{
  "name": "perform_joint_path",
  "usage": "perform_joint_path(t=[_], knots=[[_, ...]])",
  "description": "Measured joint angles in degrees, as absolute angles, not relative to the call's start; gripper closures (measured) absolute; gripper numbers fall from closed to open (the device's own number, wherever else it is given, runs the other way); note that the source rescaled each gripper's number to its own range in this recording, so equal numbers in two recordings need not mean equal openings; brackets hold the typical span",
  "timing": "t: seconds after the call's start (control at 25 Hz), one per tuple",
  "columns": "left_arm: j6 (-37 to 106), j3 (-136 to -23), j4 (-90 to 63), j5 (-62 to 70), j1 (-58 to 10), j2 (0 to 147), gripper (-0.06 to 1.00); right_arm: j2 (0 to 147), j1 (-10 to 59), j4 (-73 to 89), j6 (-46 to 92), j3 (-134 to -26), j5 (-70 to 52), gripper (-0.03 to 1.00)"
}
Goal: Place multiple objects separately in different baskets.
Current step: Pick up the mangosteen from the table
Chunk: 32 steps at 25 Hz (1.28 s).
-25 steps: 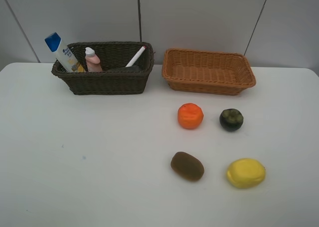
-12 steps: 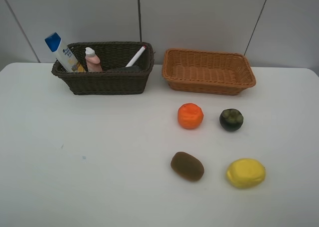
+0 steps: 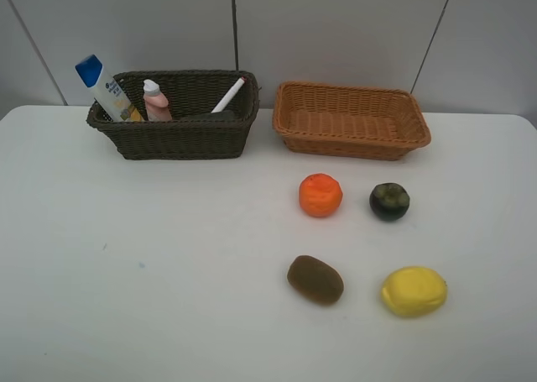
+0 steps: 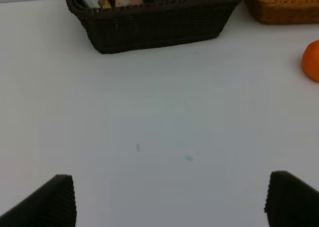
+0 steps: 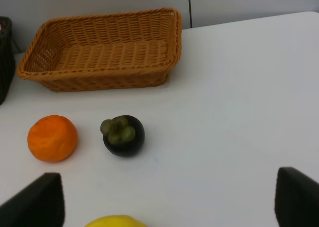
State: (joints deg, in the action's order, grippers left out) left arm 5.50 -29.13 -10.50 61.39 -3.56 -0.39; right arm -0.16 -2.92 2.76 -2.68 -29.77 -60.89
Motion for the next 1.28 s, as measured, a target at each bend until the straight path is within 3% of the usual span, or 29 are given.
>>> perform_joint_path(t=[1.04, 1.28], knots=[[5.17, -29.07, -10.67, 61.11, -3.56, -0.39, -0.06, 0.21, -2.92, 2.76, -2.68, -29.77, -60.89, -0.03], [5.17, -29.07, -10.67, 61.06, -3.56, -0.39, -0.06, 13.63, -2.92, 2.24, -2.95, -29.83, -60.82, -0.03]])
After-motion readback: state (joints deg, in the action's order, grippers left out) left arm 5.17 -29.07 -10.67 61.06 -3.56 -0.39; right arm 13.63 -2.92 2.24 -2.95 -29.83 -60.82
